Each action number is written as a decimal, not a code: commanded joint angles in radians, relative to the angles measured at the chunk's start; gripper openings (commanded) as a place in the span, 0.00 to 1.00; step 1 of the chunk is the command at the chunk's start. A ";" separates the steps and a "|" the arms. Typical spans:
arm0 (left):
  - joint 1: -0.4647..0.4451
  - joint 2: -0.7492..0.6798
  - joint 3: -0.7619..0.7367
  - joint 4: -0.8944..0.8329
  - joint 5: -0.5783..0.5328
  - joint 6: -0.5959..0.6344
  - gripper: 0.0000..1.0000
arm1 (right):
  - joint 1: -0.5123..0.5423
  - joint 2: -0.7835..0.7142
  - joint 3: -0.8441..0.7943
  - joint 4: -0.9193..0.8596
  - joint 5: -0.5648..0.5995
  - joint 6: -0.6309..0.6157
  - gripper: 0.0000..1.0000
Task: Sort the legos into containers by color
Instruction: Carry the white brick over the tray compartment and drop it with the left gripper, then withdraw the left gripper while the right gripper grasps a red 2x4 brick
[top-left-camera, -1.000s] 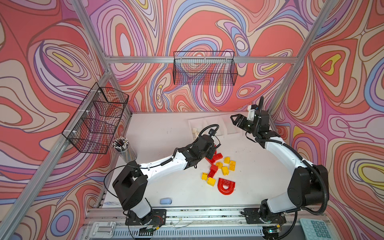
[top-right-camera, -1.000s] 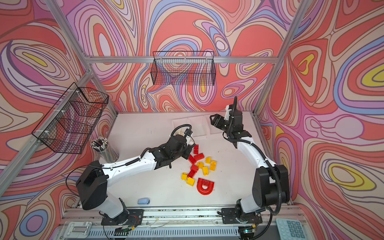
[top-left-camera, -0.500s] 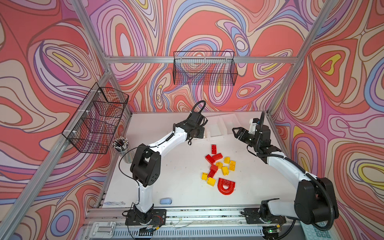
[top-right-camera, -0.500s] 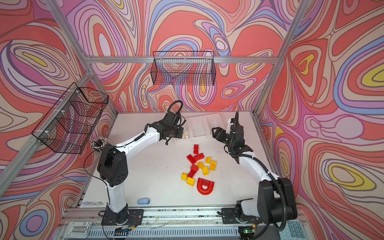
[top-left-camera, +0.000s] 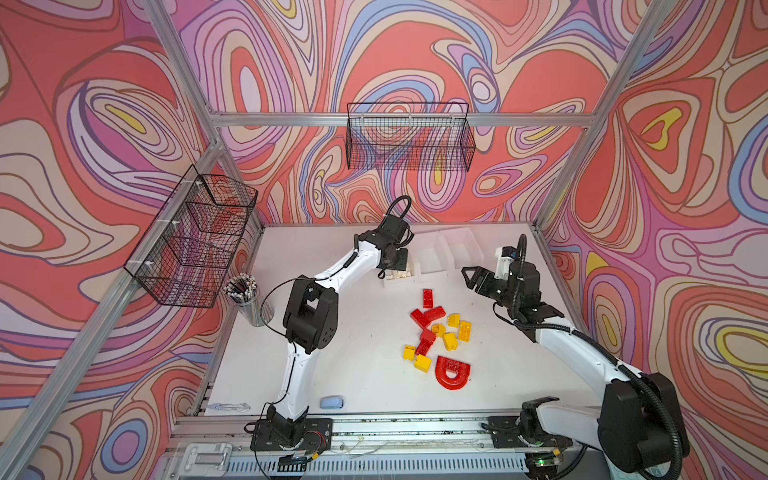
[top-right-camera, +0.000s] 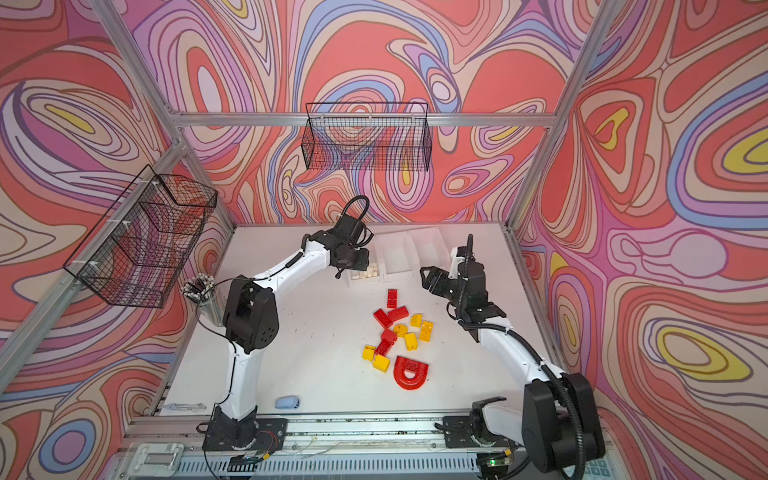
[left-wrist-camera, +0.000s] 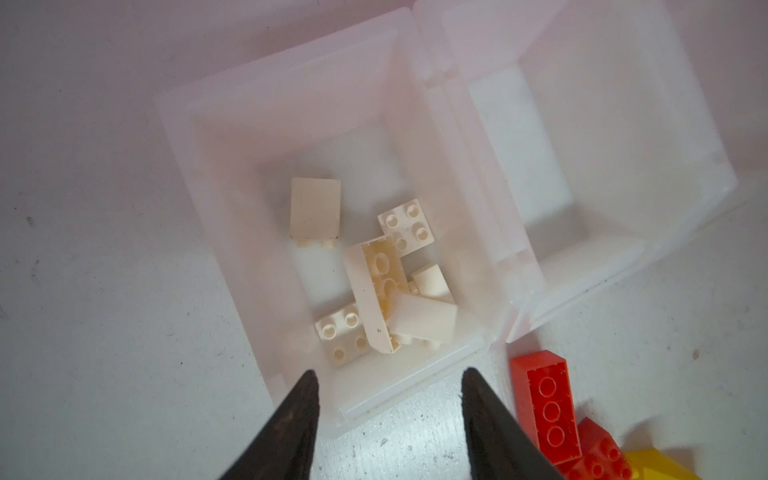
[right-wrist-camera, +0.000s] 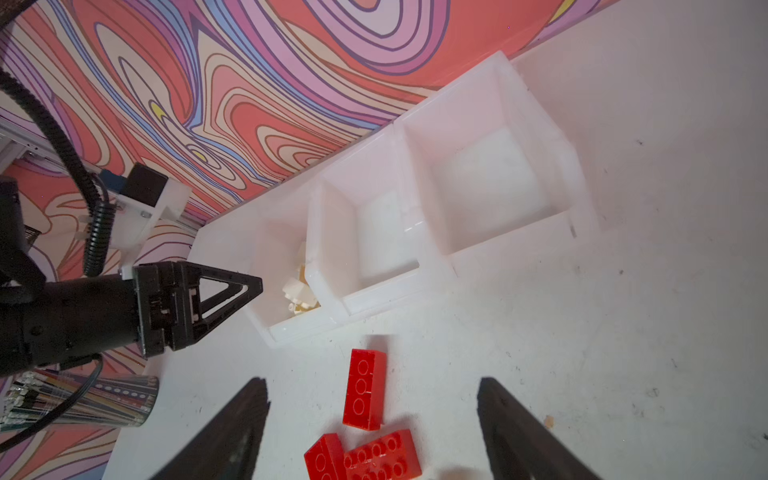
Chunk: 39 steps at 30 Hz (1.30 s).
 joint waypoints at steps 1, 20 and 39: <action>0.005 -0.063 0.023 -0.067 -0.016 -0.004 0.66 | 0.045 0.012 -0.004 -0.036 0.060 -0.048 0.83; 0.004 -0.949 -0.661 0.002 -0.087 0.044 0.76 | 0.370 0.246 0.192 -0.291 0.377 -0.118 0.78; 0.004 -1.246 -0.964 0.051 -0.075 0.042 0.79 | 0.436 0.627 0.407 -0.346 0.471 -0.073 0.71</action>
